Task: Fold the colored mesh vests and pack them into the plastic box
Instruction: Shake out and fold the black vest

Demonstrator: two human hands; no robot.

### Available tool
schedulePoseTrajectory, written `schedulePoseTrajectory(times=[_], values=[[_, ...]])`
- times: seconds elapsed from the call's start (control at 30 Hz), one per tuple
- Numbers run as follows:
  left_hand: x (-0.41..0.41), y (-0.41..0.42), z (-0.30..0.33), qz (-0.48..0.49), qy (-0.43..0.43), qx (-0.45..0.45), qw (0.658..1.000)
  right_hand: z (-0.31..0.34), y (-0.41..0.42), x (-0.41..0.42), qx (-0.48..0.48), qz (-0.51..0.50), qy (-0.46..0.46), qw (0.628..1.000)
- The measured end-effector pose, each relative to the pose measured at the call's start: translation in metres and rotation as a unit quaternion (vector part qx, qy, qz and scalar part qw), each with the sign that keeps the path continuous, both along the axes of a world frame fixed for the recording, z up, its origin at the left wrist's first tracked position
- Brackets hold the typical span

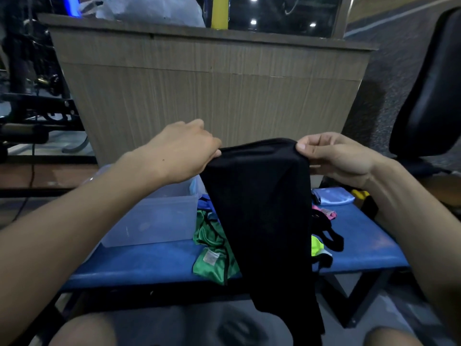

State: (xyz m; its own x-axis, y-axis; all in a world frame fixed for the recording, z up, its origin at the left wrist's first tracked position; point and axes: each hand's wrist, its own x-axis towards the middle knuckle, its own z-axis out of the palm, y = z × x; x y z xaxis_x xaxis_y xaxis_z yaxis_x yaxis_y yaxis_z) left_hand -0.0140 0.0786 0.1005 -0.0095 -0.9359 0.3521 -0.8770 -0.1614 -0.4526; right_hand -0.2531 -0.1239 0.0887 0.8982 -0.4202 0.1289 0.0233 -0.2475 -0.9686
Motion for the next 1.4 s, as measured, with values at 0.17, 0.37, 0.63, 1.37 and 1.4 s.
schedulePoseTrajectory(times=[0.17, 0.37, 0.63, 1.37, 1.4], values=[[-0.006, -0.006, 0.009, 0.012, 0.039, -0.029, 0.999, -0.005, -0.003, 0.004, 0.011, -0.031, -0.037, 0.999], [-0.006, -0.013, 0.023, -0.074, 0.116, -0.094, 0.986, -0.015, -0.021, 0.0, -0.032, -0.079, -0.019, 0.996], [-0.051, -0.04, 0.013, -0.229, 0.446, -0.054, 0.864, -0.062, -0.039, -0.049, 0.066, -0.074, 0.027, 0.995], [0.011, -0.134, -0.167, 0.052, 0.61, -0.115, 0.783, -0.094, -0.144, 0.195, -0.195, -0.213, 0.166, 0.943], [0.017, -0.132, -0.178, 0.079, 0.58, -0.087, 0.806, -0.114, -0.142, 0.212, -0.188, -0.204, 0.163, 0.947]])
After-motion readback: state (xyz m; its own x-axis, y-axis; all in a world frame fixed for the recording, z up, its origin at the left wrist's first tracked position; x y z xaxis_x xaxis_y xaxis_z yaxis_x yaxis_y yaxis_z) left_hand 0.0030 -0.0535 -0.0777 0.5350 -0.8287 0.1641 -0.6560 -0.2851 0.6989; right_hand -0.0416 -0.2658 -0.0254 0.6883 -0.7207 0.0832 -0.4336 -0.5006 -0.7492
